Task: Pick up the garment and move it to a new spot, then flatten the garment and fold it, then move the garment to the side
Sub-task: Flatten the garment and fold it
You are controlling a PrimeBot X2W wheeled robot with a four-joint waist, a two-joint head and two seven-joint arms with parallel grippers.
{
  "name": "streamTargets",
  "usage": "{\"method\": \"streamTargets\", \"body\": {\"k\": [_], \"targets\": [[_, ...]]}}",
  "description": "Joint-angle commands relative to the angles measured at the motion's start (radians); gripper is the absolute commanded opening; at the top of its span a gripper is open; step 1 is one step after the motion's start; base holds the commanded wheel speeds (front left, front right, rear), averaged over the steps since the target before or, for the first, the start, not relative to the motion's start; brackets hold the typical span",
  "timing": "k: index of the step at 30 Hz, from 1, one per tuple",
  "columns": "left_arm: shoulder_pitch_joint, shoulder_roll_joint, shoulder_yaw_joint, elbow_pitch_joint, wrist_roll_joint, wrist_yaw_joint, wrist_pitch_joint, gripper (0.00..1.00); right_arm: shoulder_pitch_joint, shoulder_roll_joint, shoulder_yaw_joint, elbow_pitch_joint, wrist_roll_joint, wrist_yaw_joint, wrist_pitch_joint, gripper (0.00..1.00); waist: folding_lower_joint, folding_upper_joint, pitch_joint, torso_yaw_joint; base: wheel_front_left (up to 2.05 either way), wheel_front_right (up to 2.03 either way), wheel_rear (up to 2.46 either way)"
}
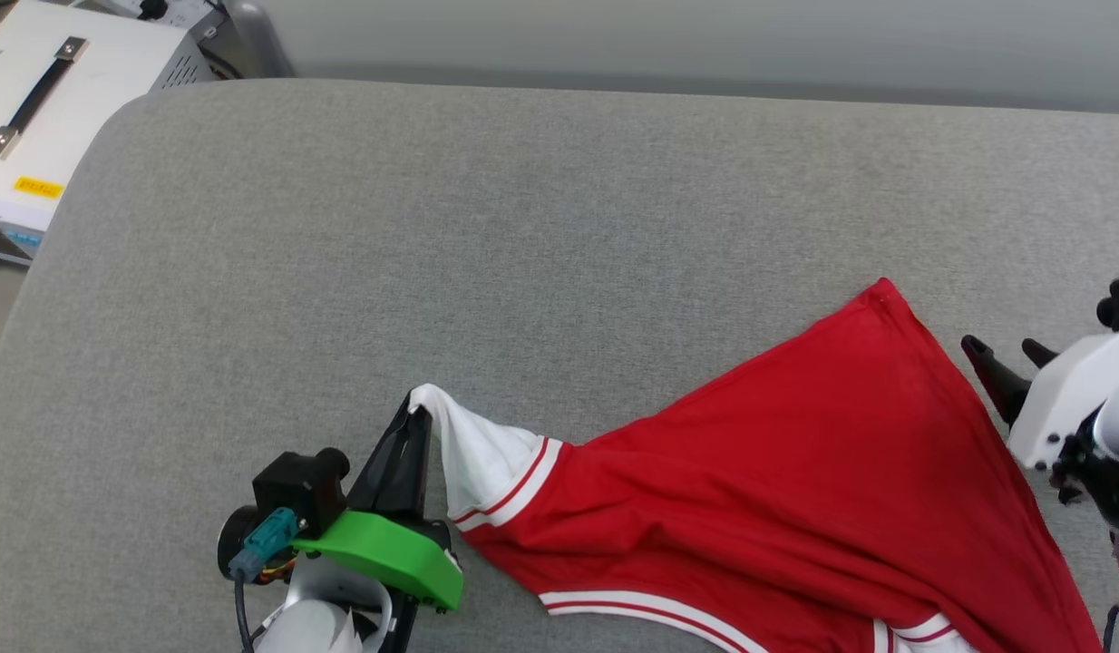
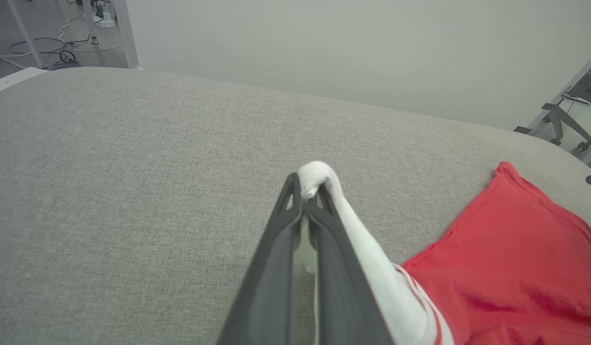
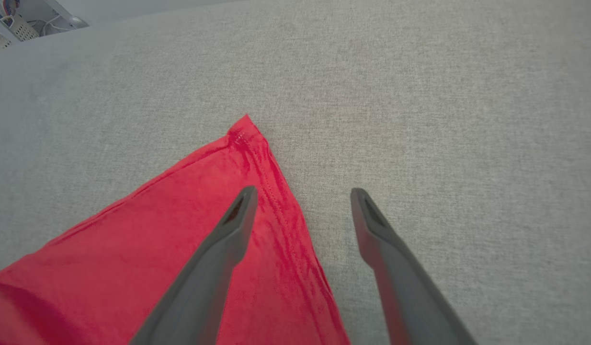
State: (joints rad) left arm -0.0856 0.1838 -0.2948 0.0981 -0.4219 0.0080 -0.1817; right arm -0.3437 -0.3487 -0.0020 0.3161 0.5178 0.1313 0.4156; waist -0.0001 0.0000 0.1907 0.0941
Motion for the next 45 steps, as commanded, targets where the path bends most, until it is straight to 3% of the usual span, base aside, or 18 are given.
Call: {"method": "streamTargets", "body": {"k": [1,7,14,20,21,22,24,36,45], "targets": [[-0.023,-0.009,-0.005,0.003,0.006,-0.006,-0.011,0.0,-0.048,-0.021,0.023,0.022,0.027,-0.001,0.052,1.0,0.0001,0.0,0.039,0.042,0.0,0.0,0.0],[-0.07,-0.031,-0.021,0.015,0.009,-0.018,-0.032,0.0,-0.209,-0.1,0.138,0.081,0.069,-0.001,0.284,1.0,0.0001,0.0,0.102,0.092,0.0,0.0,0.0],[-0.135,-0.058,-0.044,0.042,0.012,-0.046,-0.056,0.0,-0.312,-0.159,0.234,0.155,0.052,-0.001,0.342,1.0,0.0001,0.0,0.17,0.144,0.0,0.0,0.0],[-0.15,-0.069,-0.049,0.066,0.011,-0.058,-0.068,0.0,-0.271,-0.152,0.312,0.223,0.129,-0.001,0.419,1.0,0.0001,0.0,0.182,0.155,0.0,0.0,0.0],[-0.149,-0.069,-0.048,0.069,0.011,-0.058,-0.069,0.0,-0.262,-0.148,0.315,0.235,0.144,-0.001,0.433,0.87,0.0001,0.0,0.181,0.153,0.0,0.0,0.0],[-0.147,-0.07,-0.048,0.073,0.011,-0.059,-0.07,0.0,-0.254,-0.147,0.322,0.242,0.156,-0.001,0.443,0.39,0.0001,0.0,0.178,0.151,0.0,0.0,0.0],[-0.144,-0.069,-0.046,0.08,0.009,-0.06,-0.072,0.0,-0.245,-0.142,0.331,0.251,0.18,-0.001,0.454,0.0,0.0001,0.0,0.171,0.145,0.0,0.0,0.0],[-0.139,-0.04,-0.028,0.092,-0.004,-0.056,-0.065,0.0,-0.284,-0.147,0.314,0.272,0.246,-0.001,0.355,0.0,0.0001,0.0,0.064,0.1,0.0,0.0,0.0],[-0.235,0.037,0.056,0.083,-0.058,-0.062,-0.016,0.0,-0.309,-0.151,0.229,0.266,0.25,-0.001,0.213,0.0,0.0001,0.0,-0.054,0.003,0.0,0.0,0.0]]}}
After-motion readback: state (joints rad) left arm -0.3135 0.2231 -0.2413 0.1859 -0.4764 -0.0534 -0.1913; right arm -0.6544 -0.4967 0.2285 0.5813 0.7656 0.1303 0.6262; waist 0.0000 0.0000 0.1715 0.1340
